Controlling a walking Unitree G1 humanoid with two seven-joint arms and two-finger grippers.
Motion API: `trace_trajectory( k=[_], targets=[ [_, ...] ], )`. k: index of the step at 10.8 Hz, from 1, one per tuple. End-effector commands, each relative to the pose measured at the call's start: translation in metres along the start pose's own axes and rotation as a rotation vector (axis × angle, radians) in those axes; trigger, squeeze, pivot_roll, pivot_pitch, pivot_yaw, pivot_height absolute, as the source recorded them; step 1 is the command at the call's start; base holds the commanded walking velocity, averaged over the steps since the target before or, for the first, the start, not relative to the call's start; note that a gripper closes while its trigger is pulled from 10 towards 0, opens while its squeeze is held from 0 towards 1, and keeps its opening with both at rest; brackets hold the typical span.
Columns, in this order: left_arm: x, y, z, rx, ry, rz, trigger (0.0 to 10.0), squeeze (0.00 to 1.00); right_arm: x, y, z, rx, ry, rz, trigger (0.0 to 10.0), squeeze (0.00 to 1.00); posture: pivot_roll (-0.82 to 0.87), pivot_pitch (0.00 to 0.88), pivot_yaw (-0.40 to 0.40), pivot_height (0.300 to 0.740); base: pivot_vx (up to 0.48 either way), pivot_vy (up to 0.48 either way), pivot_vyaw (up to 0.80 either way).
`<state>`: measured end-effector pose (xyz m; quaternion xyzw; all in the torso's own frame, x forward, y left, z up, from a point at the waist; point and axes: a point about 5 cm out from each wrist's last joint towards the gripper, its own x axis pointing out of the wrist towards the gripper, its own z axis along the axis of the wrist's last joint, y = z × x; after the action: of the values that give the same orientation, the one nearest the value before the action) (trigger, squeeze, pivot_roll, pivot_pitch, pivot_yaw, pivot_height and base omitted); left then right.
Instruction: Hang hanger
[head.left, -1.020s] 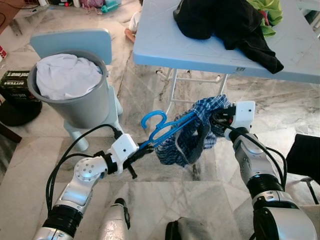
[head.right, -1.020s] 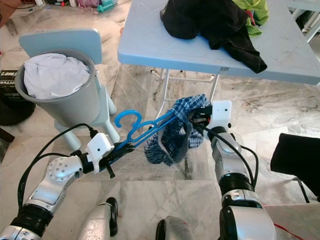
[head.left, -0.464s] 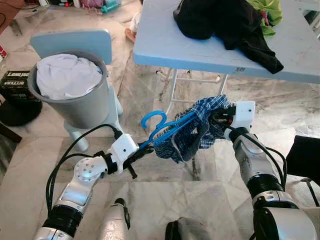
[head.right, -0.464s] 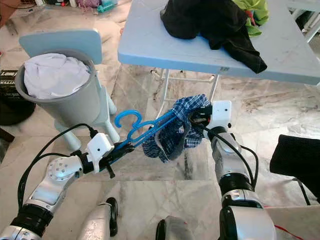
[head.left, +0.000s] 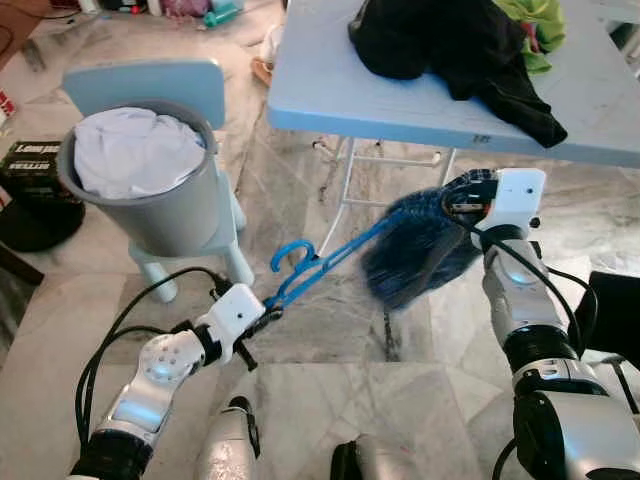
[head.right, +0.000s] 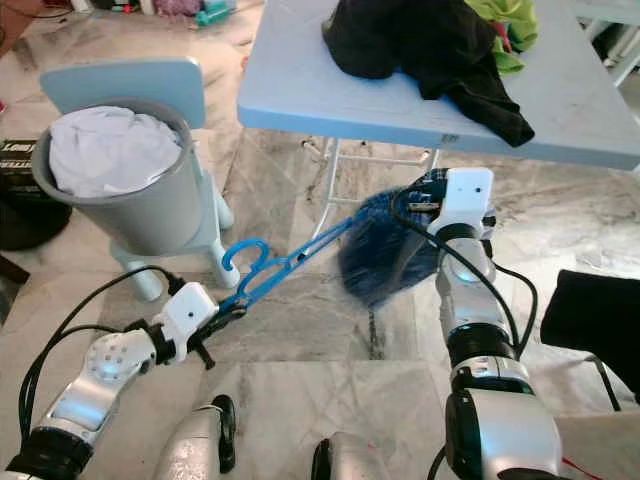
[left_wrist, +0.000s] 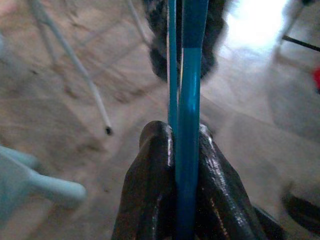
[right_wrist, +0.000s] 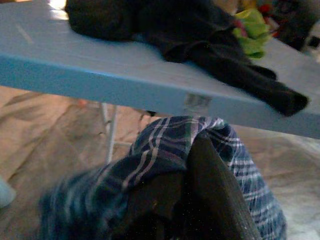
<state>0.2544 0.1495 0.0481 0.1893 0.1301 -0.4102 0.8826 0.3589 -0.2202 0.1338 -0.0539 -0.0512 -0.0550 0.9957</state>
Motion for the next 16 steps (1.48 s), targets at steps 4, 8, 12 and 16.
trace_trajectory(
  k=[4, 8, 12, 16],
  targets=[
    [-0.015, -0.027, -0.004, -0.109, -0.002, -0.145, 0.0, 0.0, 0.011, -0.023, 0.006, -0.106, 0.041, -0.218, 0.0, 0.0, 0.11, 0.179, -0.091, 0.74, 0.0, 0.0, 0.0],
    [-0.047, 0.011, 0.006, -0.127, -0.104, 0.584, 10.0, 0.0, -0.001, -0.027, -0.002, -0.155, 0.018, -0.025, 0.0, 0.0, 0.12, 0.204, -0.095, 0.74, 0.0, 0.0, 0.0],
    [-0.061, 0.034, 0.026, -0.192, -0.232, 0.794, 10.0, 0.0, 0.0, -0.026, 0.019, -0.171, -0.074, 0.082, 0.0, 0.0, 0.1, 0.195, -0.071, 0.74, 0.0, 0.0, 0.0],
    [-0.054, 0.042, 0.057, -0.202, -0.355, 0.813, 10.0, 0.0, -0.015, 0.003, 0.019, -0.003, -0.144, 0.075, 3.4, 0.0, 0.12, 0.166, -0.068, 0.74, 0.274, 0.0, 0.0]
  ],
)
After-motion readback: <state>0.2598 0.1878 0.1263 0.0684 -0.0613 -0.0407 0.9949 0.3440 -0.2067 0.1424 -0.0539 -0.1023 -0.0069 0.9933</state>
